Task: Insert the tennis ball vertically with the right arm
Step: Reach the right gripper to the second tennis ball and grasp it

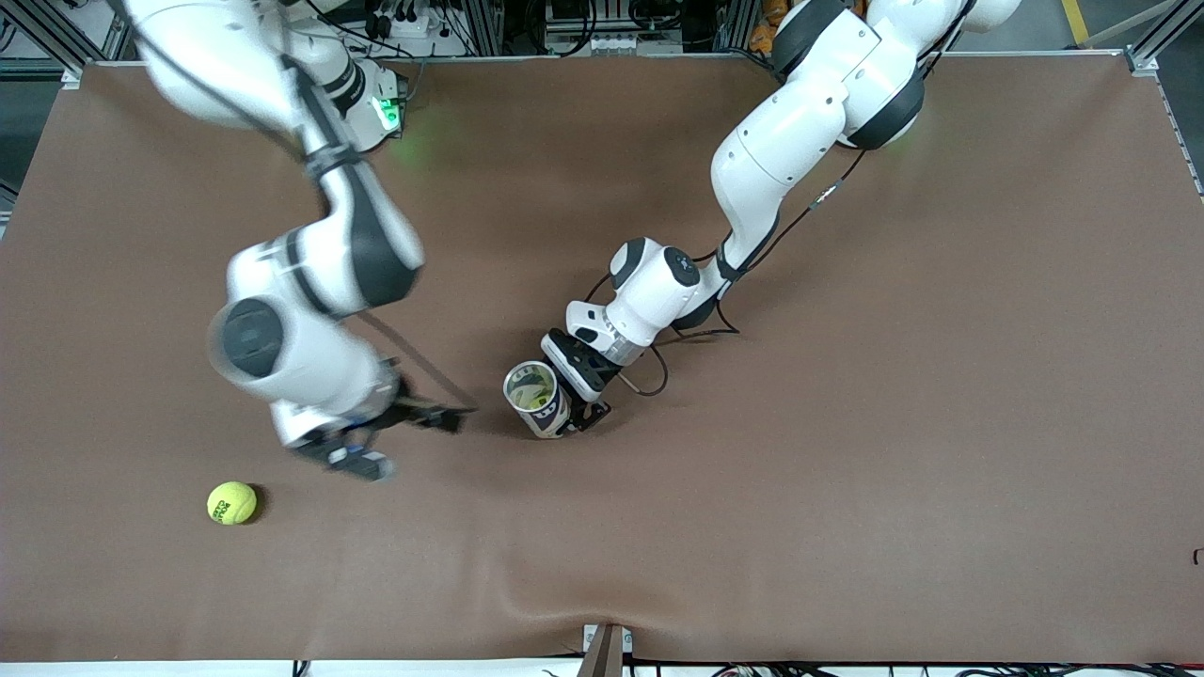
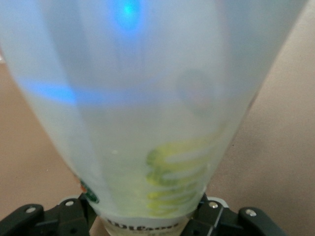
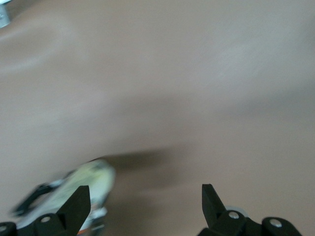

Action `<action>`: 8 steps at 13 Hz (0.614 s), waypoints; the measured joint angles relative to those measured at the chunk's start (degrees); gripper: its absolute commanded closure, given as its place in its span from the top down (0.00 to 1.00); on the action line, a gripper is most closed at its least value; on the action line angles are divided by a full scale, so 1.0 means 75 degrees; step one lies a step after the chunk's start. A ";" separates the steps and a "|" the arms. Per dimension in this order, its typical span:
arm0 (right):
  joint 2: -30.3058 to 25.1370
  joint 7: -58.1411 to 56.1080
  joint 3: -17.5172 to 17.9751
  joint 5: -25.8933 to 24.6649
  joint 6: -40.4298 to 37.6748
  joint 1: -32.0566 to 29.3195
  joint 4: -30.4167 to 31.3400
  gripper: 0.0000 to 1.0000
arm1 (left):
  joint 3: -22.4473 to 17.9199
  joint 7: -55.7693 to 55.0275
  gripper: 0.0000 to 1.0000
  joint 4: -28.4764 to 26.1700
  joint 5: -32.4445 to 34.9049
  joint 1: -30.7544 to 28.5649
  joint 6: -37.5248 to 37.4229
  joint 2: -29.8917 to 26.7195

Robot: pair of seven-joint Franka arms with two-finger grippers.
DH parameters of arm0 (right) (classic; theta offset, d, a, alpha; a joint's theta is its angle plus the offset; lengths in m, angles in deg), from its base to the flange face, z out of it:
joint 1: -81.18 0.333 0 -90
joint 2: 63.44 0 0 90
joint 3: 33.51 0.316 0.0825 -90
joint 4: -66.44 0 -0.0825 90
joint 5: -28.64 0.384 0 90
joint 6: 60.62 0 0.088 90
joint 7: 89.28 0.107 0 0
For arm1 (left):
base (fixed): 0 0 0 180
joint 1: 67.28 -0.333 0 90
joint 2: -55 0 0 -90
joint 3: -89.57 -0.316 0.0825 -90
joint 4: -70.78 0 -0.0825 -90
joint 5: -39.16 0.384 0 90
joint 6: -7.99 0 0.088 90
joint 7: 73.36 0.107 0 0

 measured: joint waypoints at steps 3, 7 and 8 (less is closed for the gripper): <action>0.0205 -0.2450 0.0015 -0.0013 -0.0004 -0.1272 0.0045 1.00 | 0.0000 0.0000 0.74 0.0000 0.0000 0.0001 0.0005 0.0001; 0.0985 -0.4652 0.0020 -0.0409 0.1518 -0.1838 0.0076 1.00 | 0.0001 0.0000 0.74 0.0000 0.0000 0.0001 0.0009 0.0002; 0.1189 -0.5246 0.0019 -0.0425 0.1900 -0.1996 0.0076 1.00 | 0.0001 0.0000 0.74 -0.0001 0.0000 0.0001 0.0009 0.0002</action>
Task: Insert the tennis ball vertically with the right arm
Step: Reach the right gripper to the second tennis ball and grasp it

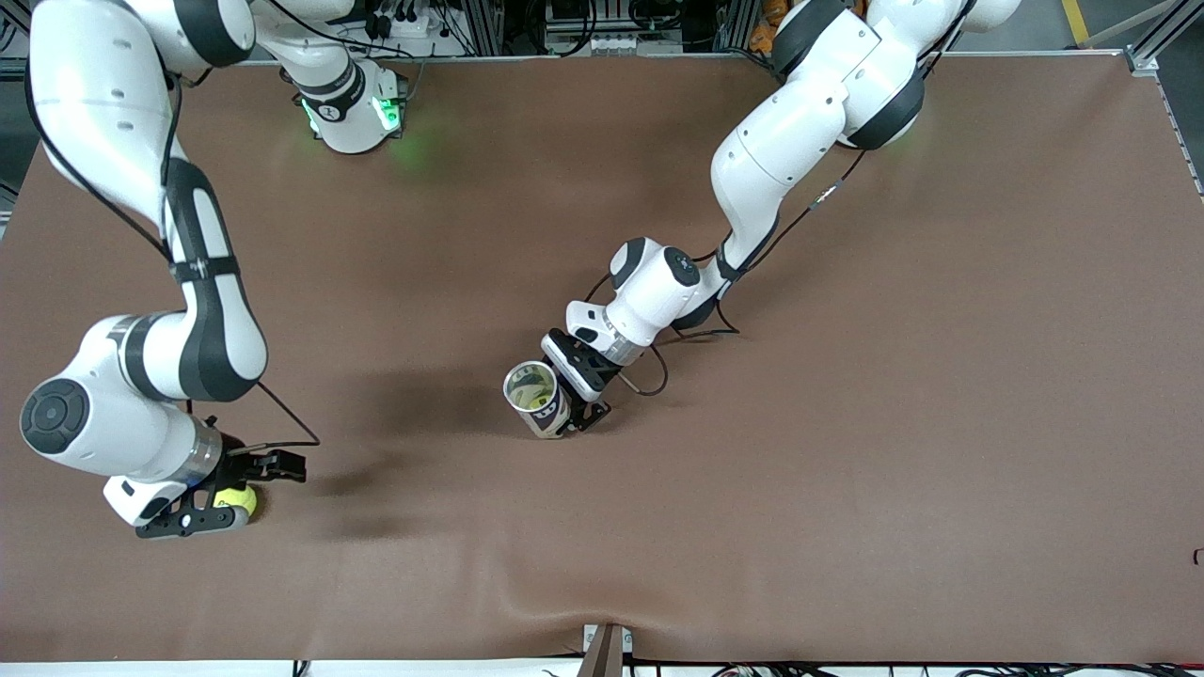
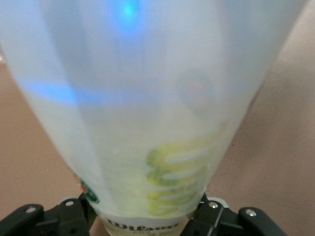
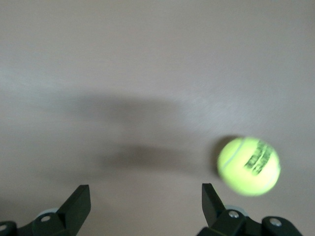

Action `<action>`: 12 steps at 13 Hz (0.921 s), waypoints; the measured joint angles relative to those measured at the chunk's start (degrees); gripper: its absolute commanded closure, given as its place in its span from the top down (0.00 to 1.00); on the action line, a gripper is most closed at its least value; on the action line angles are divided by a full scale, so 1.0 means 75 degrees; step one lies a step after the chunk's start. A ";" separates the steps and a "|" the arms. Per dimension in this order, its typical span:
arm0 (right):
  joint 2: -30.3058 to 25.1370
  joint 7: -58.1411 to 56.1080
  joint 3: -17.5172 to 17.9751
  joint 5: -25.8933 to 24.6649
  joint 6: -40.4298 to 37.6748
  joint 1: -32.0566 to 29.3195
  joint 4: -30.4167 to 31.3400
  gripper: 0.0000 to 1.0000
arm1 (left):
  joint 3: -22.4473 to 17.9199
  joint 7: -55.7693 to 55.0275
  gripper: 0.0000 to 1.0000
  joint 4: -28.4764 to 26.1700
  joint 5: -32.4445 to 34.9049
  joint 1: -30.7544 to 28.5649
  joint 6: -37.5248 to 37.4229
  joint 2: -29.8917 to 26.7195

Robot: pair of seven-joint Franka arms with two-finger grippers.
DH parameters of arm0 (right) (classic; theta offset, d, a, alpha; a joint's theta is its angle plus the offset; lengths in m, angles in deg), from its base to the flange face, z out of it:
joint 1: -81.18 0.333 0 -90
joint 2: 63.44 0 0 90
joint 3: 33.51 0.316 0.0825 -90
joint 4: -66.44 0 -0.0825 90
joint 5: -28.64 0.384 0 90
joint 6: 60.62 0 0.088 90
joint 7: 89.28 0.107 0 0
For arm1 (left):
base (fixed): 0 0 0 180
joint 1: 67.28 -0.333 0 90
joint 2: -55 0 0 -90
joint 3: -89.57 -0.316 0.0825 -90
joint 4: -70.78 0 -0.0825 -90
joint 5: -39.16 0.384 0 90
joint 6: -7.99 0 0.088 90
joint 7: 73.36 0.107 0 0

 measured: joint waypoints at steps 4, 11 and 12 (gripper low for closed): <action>0.0576 -0.2093 0.0005 -0.0032 0.1259 -0.0522 -0.0005 1.00 | 0.0000 0.0000 0.74 0.0000 0.0000 0.0000 0.0002 0.0000; 0.0992 -0.3770 0.0026 -0.0055 0.1737 -0.0825 -0.0009 1.00 | 0.0000 0.0000 0.74 0.0000 0.0000 0.0000 0.0003 0.0000; 0.1027 -0.3939 0.0028 -0.0055 0.1733 -0.0826 -0.0008 1.00 | 0.0000 0.0000 0.74 0.0002 0.0000 0.0000 0.0003 0.0001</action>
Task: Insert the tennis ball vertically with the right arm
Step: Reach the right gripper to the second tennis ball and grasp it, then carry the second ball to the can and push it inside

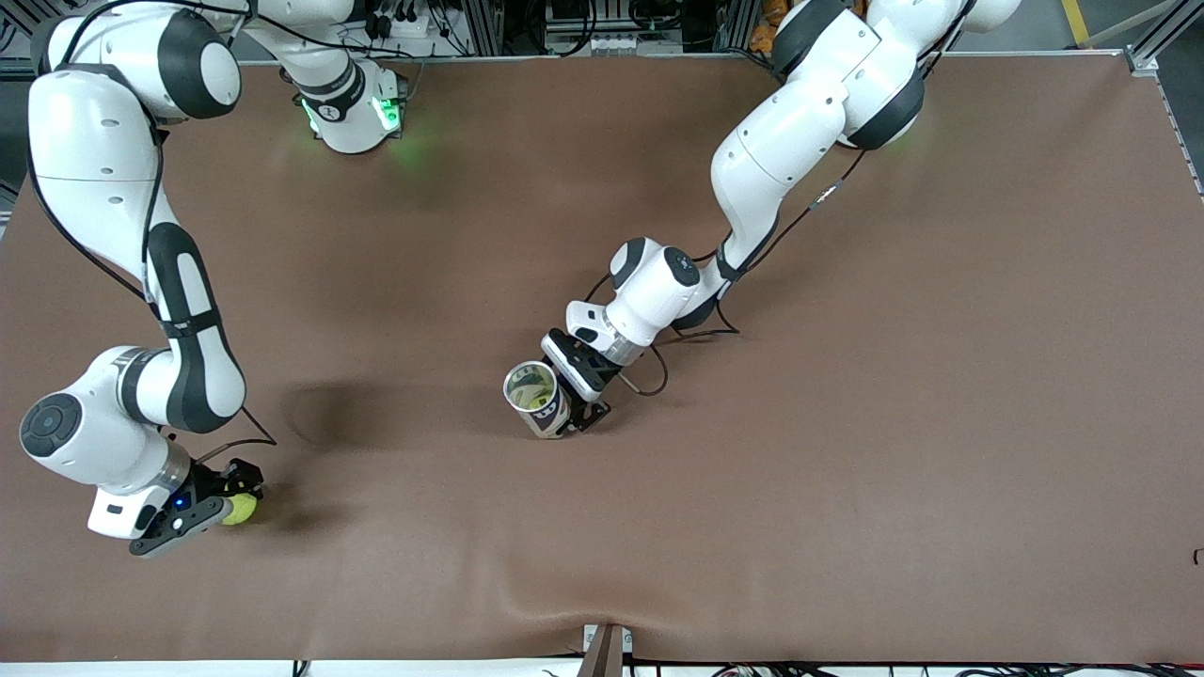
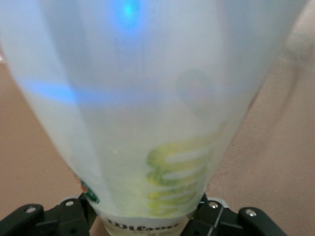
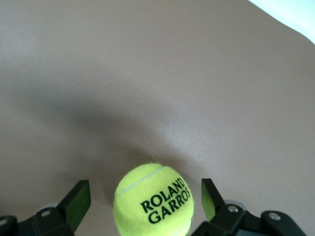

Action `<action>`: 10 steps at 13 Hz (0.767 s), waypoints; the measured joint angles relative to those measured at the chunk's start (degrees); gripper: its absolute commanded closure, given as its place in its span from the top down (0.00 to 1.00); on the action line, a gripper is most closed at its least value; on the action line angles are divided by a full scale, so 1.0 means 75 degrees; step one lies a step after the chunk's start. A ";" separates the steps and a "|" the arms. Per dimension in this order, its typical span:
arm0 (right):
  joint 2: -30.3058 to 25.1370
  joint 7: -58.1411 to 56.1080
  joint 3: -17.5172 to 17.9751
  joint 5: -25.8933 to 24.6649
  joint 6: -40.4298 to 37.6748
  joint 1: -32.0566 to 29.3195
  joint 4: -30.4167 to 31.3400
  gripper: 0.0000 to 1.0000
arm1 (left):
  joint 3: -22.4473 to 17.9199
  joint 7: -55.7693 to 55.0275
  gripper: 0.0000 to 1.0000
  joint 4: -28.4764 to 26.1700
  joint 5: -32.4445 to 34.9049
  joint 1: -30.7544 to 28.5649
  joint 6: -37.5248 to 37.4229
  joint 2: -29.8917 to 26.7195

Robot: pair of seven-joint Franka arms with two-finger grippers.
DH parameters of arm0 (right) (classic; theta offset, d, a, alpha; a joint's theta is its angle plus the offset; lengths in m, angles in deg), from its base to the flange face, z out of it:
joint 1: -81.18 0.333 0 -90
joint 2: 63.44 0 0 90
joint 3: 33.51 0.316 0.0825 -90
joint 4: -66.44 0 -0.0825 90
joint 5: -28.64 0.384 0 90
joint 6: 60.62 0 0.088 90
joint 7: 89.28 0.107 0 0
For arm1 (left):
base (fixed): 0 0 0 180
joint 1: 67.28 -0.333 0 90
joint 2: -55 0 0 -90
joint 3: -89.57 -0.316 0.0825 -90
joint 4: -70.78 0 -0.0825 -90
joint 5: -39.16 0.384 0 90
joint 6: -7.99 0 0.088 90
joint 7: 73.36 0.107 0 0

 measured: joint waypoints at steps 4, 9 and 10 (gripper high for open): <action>0.0202 -0.0217 -0.0004 0.0000 -0.0003 -0.0127 0.0001 1.00 | 0.0000 0.0000 0.74 0.0001 0.0000 0.0000 0.0000 0.0000; 0.0245 -0.0573 0.0006 0.0012 0.0001 -0.0147 -0.0012 0.38 | -0.0004 0.0000 0.74 0.0006 0.0000 -0.0022 0.0000 0.0000; 0.0247 -0.0532 0.0023 0.0039 0.0009 -0.0147 -0.0035 0.39 | -0.0004 0.0000 0.74 0.0007 0.0000 -0.0027 0.0000 0.0001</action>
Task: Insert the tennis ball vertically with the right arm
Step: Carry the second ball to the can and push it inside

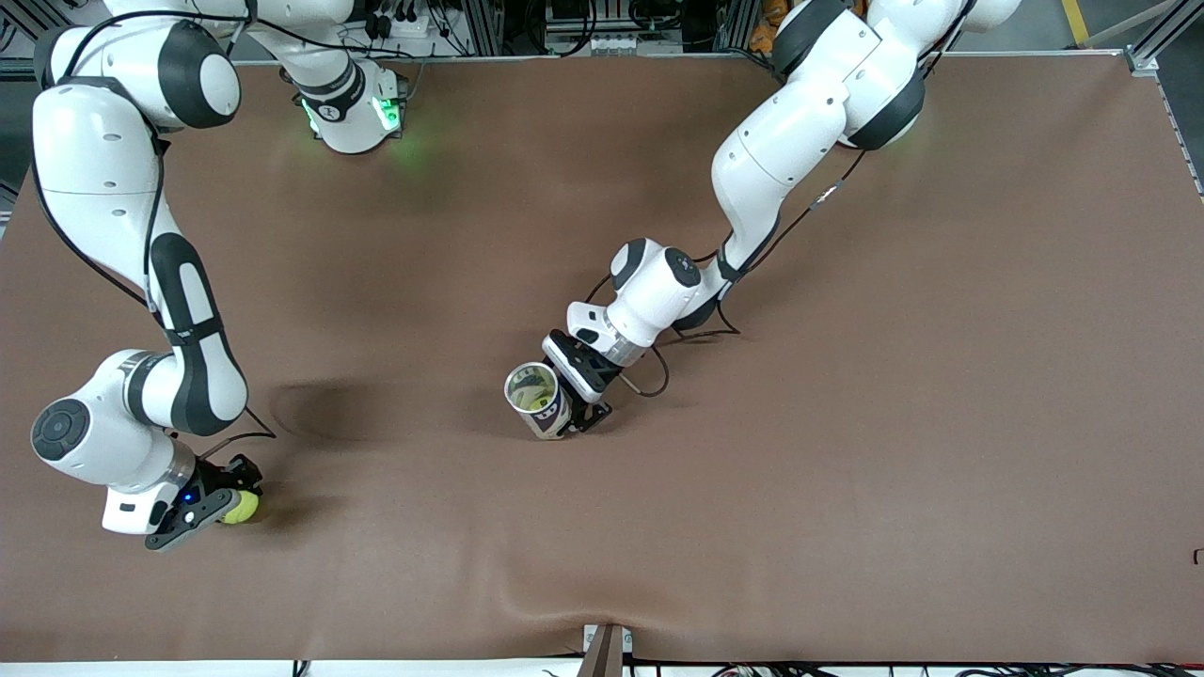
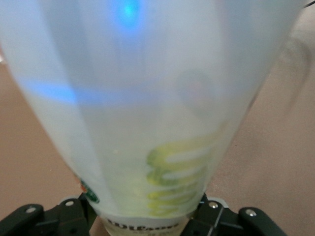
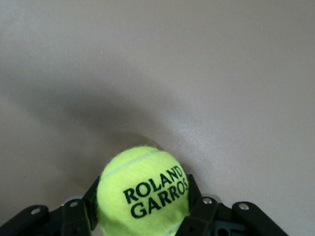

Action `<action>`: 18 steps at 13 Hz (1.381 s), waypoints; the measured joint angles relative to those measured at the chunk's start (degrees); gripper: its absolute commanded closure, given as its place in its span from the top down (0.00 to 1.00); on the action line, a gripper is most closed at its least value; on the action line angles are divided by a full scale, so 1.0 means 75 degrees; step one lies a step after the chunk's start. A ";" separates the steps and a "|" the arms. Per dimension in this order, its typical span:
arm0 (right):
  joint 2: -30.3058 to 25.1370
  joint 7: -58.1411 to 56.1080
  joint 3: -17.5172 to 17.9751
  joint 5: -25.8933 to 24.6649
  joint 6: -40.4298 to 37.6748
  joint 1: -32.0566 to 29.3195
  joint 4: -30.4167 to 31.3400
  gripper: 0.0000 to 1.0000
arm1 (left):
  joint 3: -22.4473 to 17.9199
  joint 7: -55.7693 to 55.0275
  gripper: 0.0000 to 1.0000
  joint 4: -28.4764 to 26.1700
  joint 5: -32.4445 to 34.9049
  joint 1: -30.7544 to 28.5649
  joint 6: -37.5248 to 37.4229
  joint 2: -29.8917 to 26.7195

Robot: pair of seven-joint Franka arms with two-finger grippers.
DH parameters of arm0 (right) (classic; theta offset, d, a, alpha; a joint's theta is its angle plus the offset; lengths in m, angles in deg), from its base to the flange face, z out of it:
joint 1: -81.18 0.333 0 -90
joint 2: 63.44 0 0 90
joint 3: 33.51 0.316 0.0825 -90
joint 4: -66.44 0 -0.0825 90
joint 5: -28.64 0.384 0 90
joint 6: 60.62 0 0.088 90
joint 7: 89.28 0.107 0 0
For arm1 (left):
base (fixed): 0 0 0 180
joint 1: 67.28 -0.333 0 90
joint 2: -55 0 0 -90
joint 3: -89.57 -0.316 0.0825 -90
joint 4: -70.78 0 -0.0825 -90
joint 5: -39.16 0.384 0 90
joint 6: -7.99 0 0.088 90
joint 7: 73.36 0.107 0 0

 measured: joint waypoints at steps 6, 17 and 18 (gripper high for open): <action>-0.0308 0.1059 0.0207 0.0102 -0.0196 0.0319 -0.0258 0.41 | -0.0003 0.0000 0.76 0.0006 0.0000 -0.0028 0.0000 0.0001; -0.2370 0.9926 0.0433 0.0113 -0.3410 0.3381 -0.0330 0.40 | -0.0006 -0.0002 0.77 0.0017 0.0000 -0.0028 0.0000 0.0012; -0.2402 1.0714 0.0439 0.0115 -0.3415 0.3700 -0.0327 0.40 | -0.0006 -0.0002 0.77 0.0018 0.0000 -0.0028 0.0000 0.0013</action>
